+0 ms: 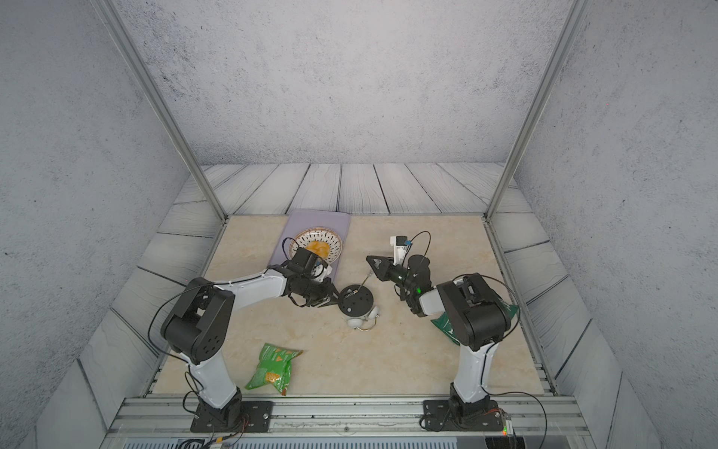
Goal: Remove the battery from the alarm
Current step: Release the battery from the alarm.
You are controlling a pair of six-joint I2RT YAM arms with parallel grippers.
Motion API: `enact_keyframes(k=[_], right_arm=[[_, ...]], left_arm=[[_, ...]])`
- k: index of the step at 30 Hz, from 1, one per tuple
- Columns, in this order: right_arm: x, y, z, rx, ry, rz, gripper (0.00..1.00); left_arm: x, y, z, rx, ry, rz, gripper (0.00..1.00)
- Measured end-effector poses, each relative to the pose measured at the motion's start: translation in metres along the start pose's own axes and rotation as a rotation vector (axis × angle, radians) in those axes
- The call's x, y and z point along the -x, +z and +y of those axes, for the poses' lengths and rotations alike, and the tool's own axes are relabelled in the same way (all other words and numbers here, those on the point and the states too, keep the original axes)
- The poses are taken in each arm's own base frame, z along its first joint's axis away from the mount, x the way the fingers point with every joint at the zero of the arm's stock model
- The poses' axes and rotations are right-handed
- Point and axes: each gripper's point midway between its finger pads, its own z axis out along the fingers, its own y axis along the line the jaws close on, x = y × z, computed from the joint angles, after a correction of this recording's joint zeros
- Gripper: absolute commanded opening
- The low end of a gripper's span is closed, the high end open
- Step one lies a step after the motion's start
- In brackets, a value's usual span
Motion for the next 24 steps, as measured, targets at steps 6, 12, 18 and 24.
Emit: enact_keyframes(k=[6, 12, 18, 24], right_arm=[[0.010, 0.006, 0.033, 0.125, 0.080, -0.025, 0.00], [0.006, 0.017, 0.065, 0.220, 0.105, 0.005, 0.00], [0.022, -0.004, 0.058, 0.147, 0.085, -0.015, 0.00], [0.063, -0.035, 0.065, 0.073, 0.001, -0.067, 0.00]], left_arm=[[0.004, 0.001, -0.003, -0.013, 0.013, -0.014, 0.18], [0.006, 0.002, -0.004, -0.019, 0.024, -0.025, 0.20], [0.006, -0.009, 0.000, 0.039, 0.043, -0.059, 0.31], [0.008, -0.044, -0.007, 0.104, 0.116, -0.127, 0.42]])
